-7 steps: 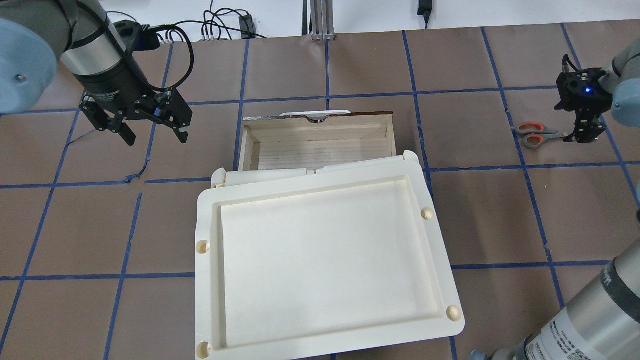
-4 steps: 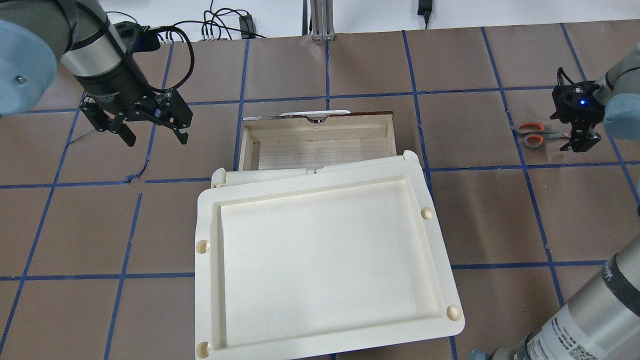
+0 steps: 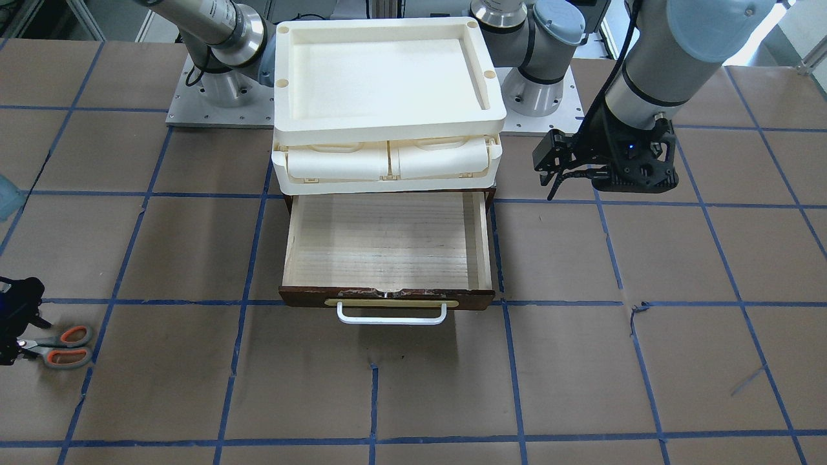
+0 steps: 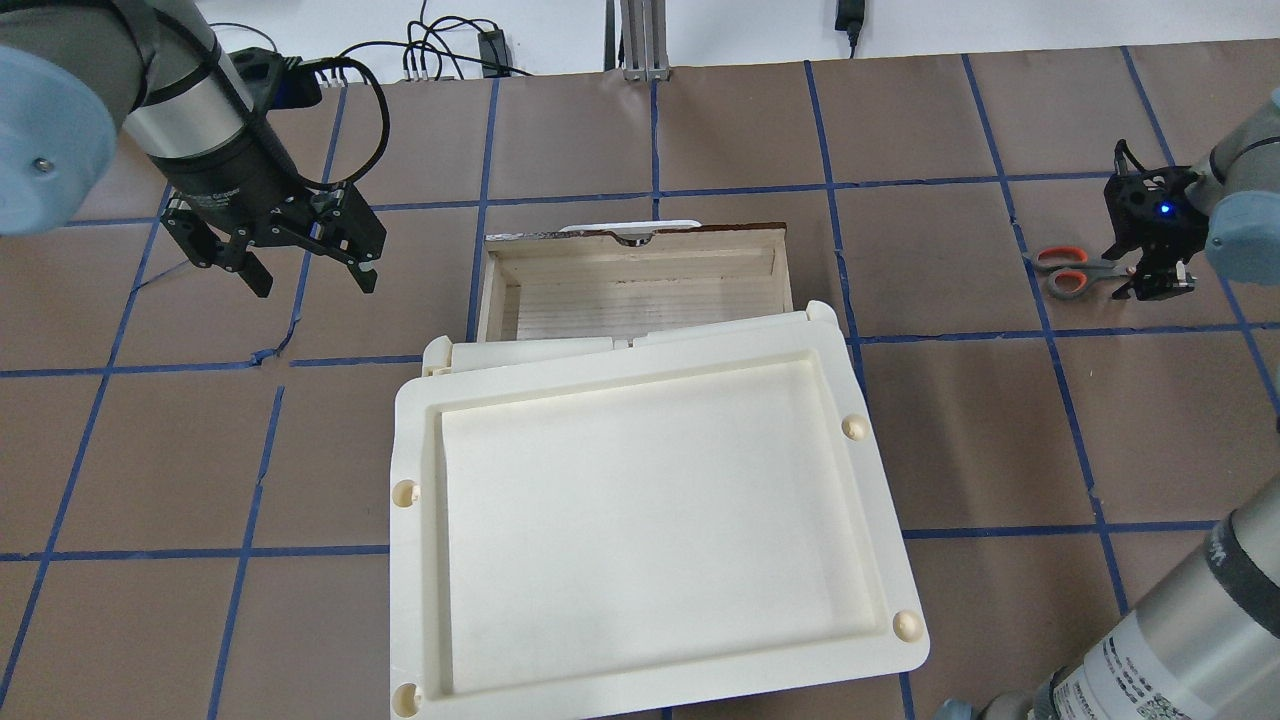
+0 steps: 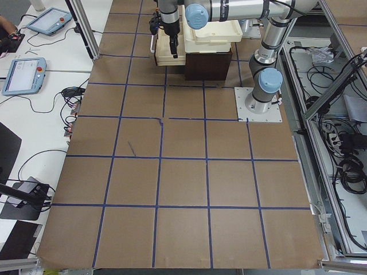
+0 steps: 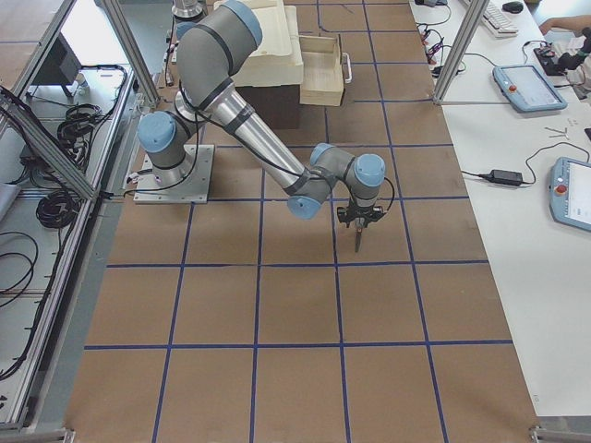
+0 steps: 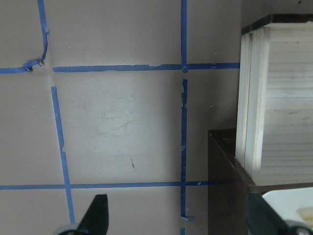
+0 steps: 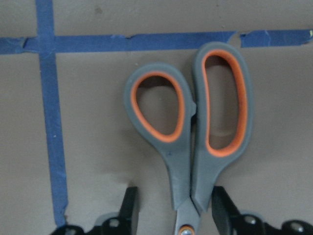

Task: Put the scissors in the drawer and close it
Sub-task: 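Lower the right gripper and close it on the scissors' pivot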

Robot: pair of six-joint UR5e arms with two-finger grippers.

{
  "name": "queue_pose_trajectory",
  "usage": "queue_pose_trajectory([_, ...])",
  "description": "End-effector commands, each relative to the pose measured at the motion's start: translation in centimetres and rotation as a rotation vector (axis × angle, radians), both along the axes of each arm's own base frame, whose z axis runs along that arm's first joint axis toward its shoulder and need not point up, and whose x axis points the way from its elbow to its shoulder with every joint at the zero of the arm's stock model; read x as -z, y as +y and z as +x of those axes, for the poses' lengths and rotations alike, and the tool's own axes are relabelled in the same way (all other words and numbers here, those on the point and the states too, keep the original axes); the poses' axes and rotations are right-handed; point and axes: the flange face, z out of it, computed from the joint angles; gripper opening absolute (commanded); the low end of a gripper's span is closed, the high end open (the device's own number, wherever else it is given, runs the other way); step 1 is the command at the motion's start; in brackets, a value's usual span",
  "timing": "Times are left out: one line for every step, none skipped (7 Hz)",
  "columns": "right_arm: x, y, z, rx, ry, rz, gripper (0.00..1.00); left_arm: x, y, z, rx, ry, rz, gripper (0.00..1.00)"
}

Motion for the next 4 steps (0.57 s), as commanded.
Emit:
queue_pose_trajectory([-0.46,-0.07,0.28,0.015,0.005,-0.006,0.30,0.02,-0.01,0.08,-0.001,-0.001,0.000,1.00])
queue_pose_trajectory([-0.47,-0.10,0.38,0.028,0.004,-0.006,0.09,0.02,0.01,-0.01,0.000,0.001,0.000,1.00])
queue_pose_trajectory([-0.73,-0.21,0.54,0.026,0.007,-0.010,0.06,0.02,0.01,0.01,0.000,-0.001,0.000,1.00])
queue_pose_trajectory([-1.35,-0.35,0.71,0.044,0.009,-0.020,0.03,0.02,0.01,0.01,0.000,-0.001,0.000,1.00])
